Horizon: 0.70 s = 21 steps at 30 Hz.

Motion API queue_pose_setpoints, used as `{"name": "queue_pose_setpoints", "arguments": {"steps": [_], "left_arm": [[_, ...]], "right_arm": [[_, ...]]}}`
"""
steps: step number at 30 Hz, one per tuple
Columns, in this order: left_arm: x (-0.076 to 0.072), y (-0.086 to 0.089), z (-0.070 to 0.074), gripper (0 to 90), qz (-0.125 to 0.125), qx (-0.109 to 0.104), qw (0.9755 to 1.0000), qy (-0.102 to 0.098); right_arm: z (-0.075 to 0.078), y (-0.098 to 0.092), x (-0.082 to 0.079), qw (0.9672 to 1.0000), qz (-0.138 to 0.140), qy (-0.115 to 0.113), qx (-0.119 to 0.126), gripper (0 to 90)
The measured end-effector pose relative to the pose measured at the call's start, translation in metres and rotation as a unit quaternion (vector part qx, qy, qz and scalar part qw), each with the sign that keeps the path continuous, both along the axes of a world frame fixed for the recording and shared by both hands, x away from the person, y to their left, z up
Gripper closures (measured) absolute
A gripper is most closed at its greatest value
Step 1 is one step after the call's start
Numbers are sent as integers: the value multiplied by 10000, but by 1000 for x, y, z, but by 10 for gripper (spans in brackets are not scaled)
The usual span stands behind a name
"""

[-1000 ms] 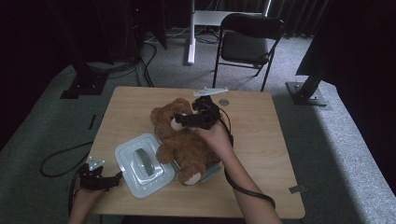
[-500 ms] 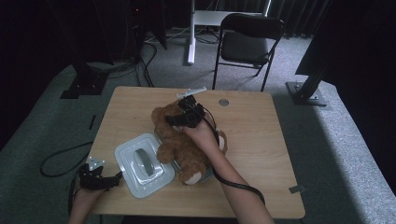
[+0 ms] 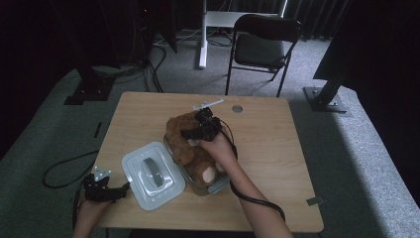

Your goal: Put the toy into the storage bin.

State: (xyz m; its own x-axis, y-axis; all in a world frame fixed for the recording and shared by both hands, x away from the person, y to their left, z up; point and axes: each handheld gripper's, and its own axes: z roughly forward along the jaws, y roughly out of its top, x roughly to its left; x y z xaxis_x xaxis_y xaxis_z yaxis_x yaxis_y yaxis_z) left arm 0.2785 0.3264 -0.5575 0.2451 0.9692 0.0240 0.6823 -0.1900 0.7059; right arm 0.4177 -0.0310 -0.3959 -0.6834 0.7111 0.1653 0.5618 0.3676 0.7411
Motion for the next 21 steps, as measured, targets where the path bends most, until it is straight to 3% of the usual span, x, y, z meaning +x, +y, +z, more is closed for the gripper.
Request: {"name": "queue_pose_setpoints", "arguments": {"steps": [4,17,19,21], "left_arm": [[0,0,0,12,1,-1,10000,-1],[0,0,0,12,17,-6,10000,-2],[0,0,0,12,24,-10,10000,-2],[0,0,0,12,26,-8,10000,-3]], "right_arm": [[-5,4,-1,9999,-25,-40,-137,229],[-26,8,8,9985,85,349,-407,251],[-33,10,10,9975,115,450,-538,255],[-48,18,15,9931,150,719,-909,256]]}}
